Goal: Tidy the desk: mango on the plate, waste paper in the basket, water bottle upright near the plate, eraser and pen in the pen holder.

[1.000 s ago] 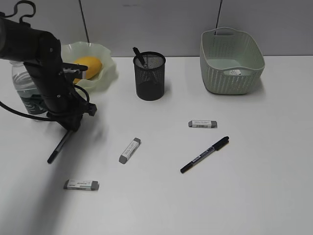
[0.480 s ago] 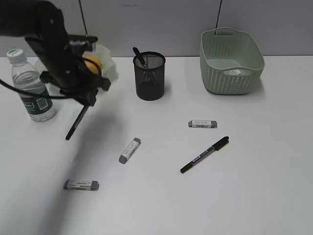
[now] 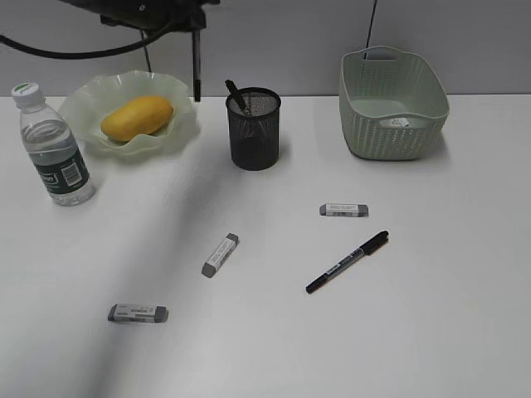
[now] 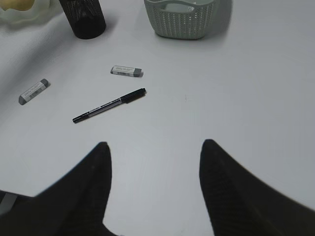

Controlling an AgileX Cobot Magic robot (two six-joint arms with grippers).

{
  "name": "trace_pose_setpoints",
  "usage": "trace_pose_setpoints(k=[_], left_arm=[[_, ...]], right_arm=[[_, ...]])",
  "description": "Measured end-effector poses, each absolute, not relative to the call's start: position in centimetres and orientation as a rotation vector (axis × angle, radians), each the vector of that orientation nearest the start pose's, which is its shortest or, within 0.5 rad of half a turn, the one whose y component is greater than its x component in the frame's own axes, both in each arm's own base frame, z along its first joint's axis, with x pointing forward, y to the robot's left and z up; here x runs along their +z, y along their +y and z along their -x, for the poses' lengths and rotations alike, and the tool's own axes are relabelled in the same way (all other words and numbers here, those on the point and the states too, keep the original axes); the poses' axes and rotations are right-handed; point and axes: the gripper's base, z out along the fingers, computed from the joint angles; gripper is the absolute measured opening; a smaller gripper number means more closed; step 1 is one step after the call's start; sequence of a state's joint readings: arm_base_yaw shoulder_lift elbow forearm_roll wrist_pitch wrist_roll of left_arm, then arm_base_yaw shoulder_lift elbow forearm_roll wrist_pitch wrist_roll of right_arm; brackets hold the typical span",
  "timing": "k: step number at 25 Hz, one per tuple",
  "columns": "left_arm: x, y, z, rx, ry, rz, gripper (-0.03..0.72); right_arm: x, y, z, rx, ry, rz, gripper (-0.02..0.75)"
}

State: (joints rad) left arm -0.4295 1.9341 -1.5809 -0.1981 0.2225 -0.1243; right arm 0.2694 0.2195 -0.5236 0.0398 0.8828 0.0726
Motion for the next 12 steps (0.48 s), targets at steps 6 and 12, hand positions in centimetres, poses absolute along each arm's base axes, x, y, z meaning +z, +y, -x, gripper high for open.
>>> trace_pose_setpoints(k=[6,12], left_arm=[[28.0,-22.4,-43.0,-0.558,1.848,-0.128,0.127],[24.7,-23.5,-44.2,-0.553,1.804,-0.117,0.127]], right_arm=[[29.5,1.2,-3.4,0.258,2.062,0.196,0.458],[29.5,1.2,-3.4,0.258,2.061,0.196,0.458]])
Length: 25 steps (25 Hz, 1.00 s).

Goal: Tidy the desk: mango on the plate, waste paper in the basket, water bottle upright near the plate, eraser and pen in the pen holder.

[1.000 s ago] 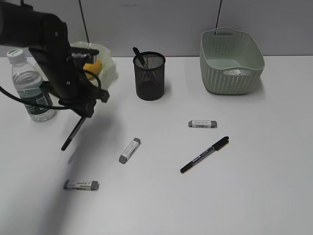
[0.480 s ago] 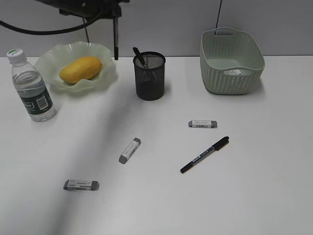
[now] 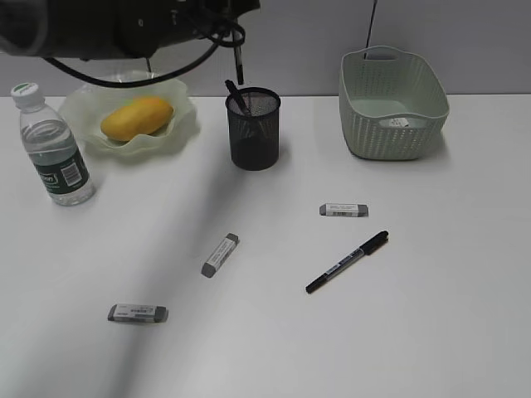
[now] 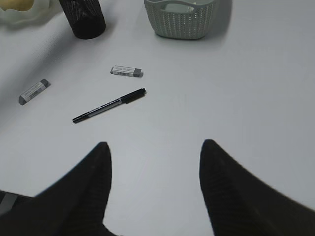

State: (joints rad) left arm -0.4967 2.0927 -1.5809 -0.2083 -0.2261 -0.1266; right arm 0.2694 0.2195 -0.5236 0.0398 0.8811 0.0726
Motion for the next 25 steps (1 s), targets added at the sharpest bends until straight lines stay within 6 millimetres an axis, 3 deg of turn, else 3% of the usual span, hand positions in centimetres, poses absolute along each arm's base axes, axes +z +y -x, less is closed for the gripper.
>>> trace_pose_setpoints(k=[6,12,18,22,25], left_arm=[[21.2,-24.0,-44.9,-0.535,1.846,-0.122,0.129],[19.9,-25.1,-44.5,-0.541,1.881,-0.150,0.183],[19.7,-25.5,-44.2,-0.515,1.889,-0.229,0.327],[20.1,-25.5,-43.9,-0.507,1.931,-0.250,0.349],[21.6,-25.2,-43.3,-0.500,1.971,-0.272,0.351]], right_arm=[[29.5,1.2,-3.4,0.257,2.061,0.197,0.458],[29.5,1.2,-3.4,0.255,2.061,0.197,0.458],[29.5,1.2,-3.4,0.252,2.060,0.197,0.458],[29.5,1.2,-3.4,0.252,2.060,0.197,0.458],[29.5,1.2,-3.4,0.252,2.060,0.197,0.458]])
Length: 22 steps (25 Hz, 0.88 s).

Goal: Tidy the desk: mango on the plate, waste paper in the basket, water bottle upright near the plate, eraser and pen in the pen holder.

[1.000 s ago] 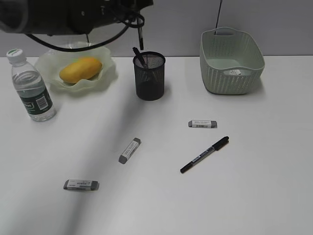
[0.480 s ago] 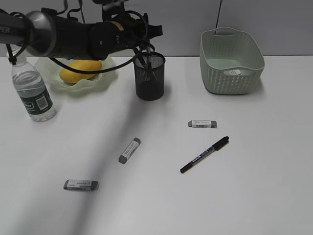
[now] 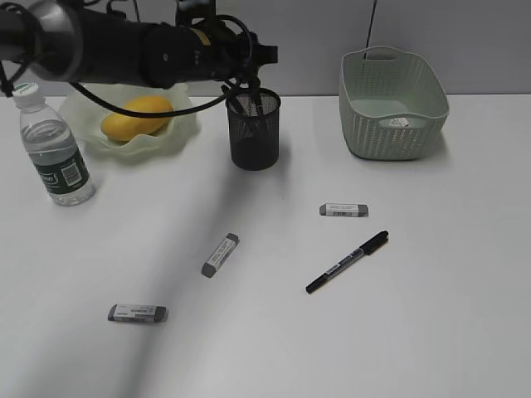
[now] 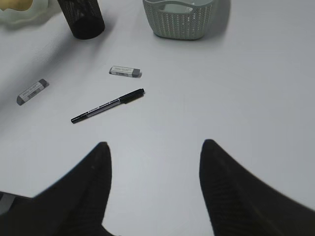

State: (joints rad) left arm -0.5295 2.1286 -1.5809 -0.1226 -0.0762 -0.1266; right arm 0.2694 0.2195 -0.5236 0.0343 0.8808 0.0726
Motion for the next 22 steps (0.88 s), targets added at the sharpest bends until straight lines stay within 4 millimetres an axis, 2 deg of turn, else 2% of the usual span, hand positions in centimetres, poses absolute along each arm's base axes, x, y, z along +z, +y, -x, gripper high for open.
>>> trace_pose_setpoints(k=[4,7,15,22], left_arm=[[24.4,-24.5,-41.8,-0.428,2.045,-0.386,0.351],[26.0,-23.4,-40.2,-0.344,2.176,-0.465,0.351],[28.1,-20.0,-35.4,-0.084,2.583,-0.653,0.351],[30.2,-17.5,-32.9,0.101,2.707,-0.712,0.348]], right_arm=[[29.6,1.2,-3.5,0.251,2.057,0.197,0.458],[29.6,1.2,-3.5,0.251,2.055,0.197,0.458],[29.5,1.2,-3.5,0.251,2.057,0.197,0.458],[29.4,1.3,-3.8,0.249,2.072,0.198,0.458]])
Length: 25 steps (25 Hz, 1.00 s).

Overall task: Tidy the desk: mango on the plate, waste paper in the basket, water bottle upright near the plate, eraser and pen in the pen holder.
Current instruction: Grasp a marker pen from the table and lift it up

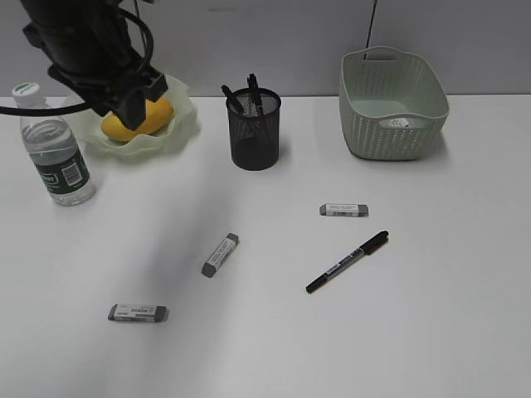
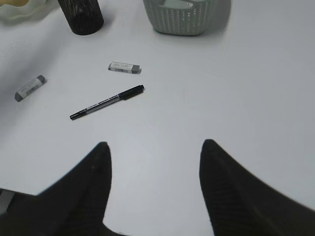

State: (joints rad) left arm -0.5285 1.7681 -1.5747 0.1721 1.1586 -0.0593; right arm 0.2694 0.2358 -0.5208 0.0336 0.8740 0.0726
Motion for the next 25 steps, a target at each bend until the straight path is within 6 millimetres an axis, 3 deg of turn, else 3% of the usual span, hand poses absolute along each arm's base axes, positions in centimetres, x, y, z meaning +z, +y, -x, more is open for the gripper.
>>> trace_pose_setpoints(k=[5,11,15,19,25], left_arm=[[29.9,-14.4,-31.2,0.152,2.758,-0.668,0.303],[28.8,-7.4,-27.1,0.113,2.802,-0.425,0.293],[29.0,-4.3,-22.9,0.038,2.751,-0.259,0.349],[30.3,-2.9,-17.4,-0.011,2.623,-0.206,0.421],[31.3,-1.2,-8.4,-0.060,2.304,-0.172,0.430]], right_arm=[[29.2,1.8,-5.7,0.232,2.196,0.208,0.455],[27.6,3.0,-9.2,0.234,2.415,0.206,0.429],[26.2,3.8,-11.4,0.251,2.536,0.192,0.426],[25.0,4.2,-12.9,0.233,2.612,0.200,0.425],[25.1,4.3,-13.1,0.235,2.593,0.199,0.424]])
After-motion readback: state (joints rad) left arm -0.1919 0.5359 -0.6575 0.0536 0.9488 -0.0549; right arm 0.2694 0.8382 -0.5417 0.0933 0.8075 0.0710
